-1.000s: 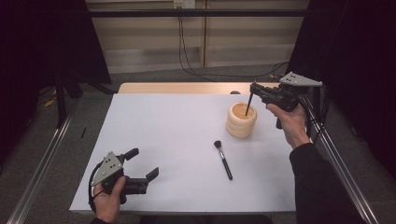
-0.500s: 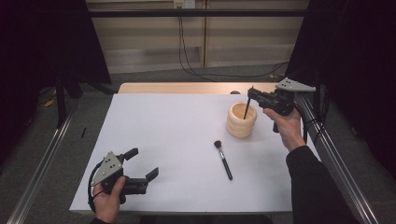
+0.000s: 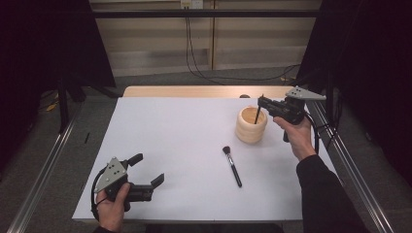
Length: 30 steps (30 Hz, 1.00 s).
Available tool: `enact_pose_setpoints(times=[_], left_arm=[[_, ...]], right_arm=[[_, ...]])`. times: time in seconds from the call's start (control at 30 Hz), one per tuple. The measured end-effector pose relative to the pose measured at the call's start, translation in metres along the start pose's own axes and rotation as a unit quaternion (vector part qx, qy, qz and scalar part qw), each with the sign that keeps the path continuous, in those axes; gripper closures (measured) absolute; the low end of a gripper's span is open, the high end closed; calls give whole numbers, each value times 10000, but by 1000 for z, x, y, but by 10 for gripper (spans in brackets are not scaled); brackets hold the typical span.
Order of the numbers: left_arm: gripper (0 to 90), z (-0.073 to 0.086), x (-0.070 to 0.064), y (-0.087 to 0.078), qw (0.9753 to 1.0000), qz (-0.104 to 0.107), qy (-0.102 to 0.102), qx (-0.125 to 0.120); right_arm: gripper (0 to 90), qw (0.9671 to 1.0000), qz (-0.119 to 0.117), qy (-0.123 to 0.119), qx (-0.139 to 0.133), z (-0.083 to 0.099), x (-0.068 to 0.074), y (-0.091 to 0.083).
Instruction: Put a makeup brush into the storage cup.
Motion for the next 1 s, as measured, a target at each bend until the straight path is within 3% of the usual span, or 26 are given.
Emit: enact_pose_setpoints(times=[0.67,0.9,1.0], left_arm=[[16,-1,1,-1,10000,13,3,-45],[17,-1,2,-2,10000,-46,10,-52],[17,-1,2,-2,10000,-51,6,-65]], right_arm=[[830,9999,-2,131,82,12,-1,1],[776,9998,13,194,31,13,-1,2],[708,9998,102,172,-36,12,-2,2]])
Point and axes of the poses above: each handheld gripper's, and its own axes: y roughly forward along the jaws, z roughly out of its underside, x roughly to its left, the point moved 9 cm from there along y, roughly forward along the jaws, and after that the axes turned 11 degrees about z, right-handed, at the moved point
